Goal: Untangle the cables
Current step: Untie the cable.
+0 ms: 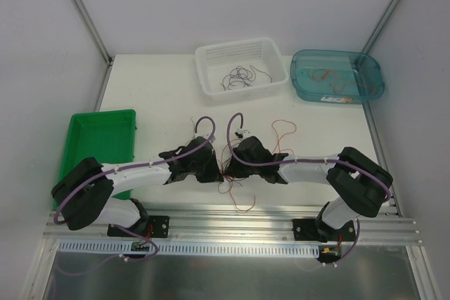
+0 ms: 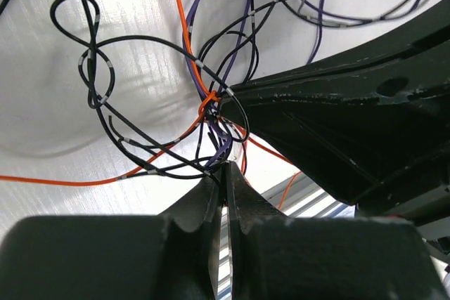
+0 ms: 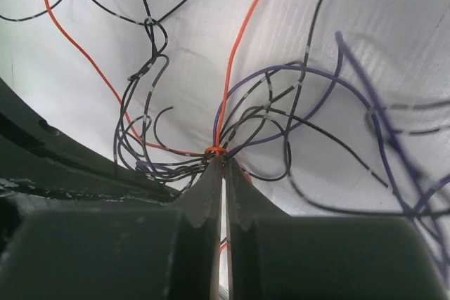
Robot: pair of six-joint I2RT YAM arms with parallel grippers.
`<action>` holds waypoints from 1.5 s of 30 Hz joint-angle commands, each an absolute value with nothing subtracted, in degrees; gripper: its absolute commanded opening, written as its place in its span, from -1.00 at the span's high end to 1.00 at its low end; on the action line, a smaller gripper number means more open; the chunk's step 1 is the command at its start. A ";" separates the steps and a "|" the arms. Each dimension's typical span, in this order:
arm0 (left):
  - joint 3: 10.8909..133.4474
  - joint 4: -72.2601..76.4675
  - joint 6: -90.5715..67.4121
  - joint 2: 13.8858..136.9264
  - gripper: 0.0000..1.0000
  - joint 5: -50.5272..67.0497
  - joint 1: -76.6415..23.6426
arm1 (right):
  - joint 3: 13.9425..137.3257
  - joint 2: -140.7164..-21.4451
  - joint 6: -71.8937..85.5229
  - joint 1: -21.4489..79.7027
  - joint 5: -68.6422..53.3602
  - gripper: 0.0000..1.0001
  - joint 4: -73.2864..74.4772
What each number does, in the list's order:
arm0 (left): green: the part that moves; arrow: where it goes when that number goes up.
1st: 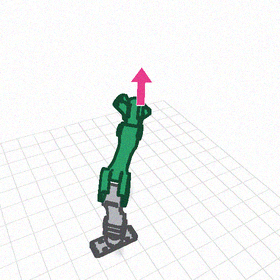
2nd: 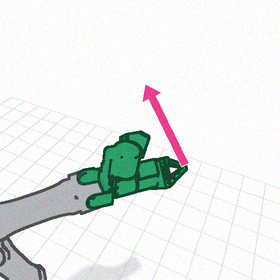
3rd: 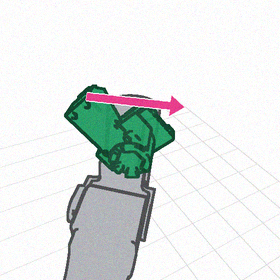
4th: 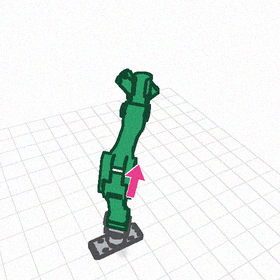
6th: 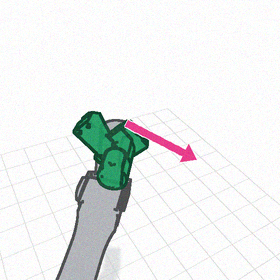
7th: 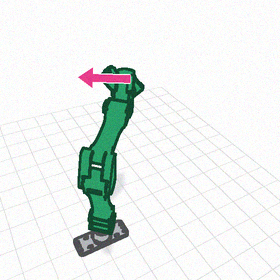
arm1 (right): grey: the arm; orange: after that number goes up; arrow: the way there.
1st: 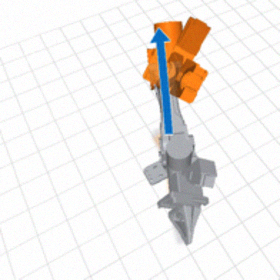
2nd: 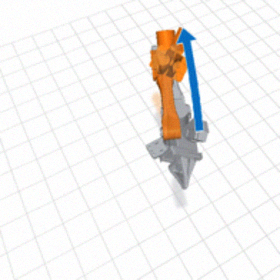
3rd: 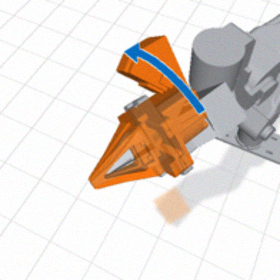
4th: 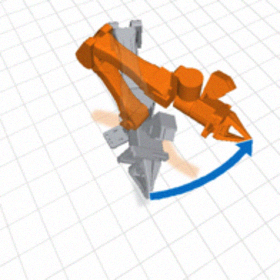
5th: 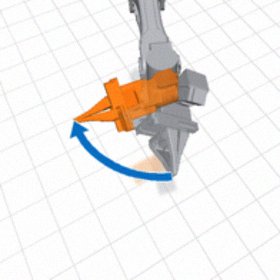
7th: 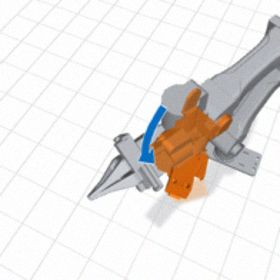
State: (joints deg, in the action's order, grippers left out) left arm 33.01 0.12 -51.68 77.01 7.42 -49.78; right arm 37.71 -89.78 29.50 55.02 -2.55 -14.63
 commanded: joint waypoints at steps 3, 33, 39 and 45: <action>31.55 2.20 -49.93 70.15 0.68 9.05 -49.39 | 39.37 -85.00 26.55 54.40 -0.80 0.99 -10.38; 39.55 -0.18 -44.56 72.95 0.55 18.63 -46.76 | 45.53 -69.00 3.25 55.90 -6.15 0.99 1.15; 36.57 5.18 -47.02 72.34 1.00 17.23 -46.93 | 44.65 -69.08 4.48 55.99 -5.37 0.99 0.53; 32.52 5.19 -50.18 66.10 1.00 9.59 -46.93 | 43.33 -66.71 7.45 55.72 5.87 0.99 6.83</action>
State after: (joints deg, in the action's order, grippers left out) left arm 34.52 4.08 -47.75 69.91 14.70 -46.87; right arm 43.31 -70.04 4.93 55.88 -2.04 4.27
